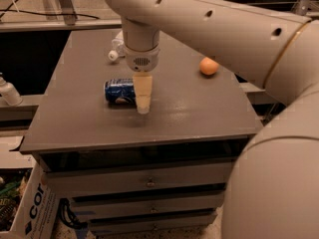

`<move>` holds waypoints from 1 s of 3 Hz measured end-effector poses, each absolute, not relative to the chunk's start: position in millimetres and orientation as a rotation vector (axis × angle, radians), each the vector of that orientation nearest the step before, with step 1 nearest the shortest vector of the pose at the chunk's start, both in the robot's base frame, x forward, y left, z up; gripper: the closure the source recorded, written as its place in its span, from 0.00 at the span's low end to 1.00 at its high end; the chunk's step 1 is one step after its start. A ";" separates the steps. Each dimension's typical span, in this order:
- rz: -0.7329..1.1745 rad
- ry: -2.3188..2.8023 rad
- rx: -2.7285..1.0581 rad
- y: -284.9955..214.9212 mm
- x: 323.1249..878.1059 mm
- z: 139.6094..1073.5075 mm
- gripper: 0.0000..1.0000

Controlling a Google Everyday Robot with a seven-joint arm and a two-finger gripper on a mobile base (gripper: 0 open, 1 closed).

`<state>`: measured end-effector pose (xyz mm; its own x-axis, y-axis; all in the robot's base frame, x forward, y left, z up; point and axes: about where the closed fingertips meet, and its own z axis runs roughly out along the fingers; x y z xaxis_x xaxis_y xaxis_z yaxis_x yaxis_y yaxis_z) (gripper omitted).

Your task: Knock pepsi can over

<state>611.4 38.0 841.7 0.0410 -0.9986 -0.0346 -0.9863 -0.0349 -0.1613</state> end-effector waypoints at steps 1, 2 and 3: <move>-0.066 1.944 -2.052 23.3 602.7 872.1 0.00; 0.002 1.778 -1.939 7.1 599.4 905.2 0.00; 0.001 1.779 -1.940 7.5 599.3 905.0 0.00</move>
Offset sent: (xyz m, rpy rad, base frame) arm -0.0170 -0.0490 0.1041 0.4886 -0.3012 0.1089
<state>599.3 7.5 905.0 0.1446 -0.9327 -0.3303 -0.9332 -0.0176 -0.3588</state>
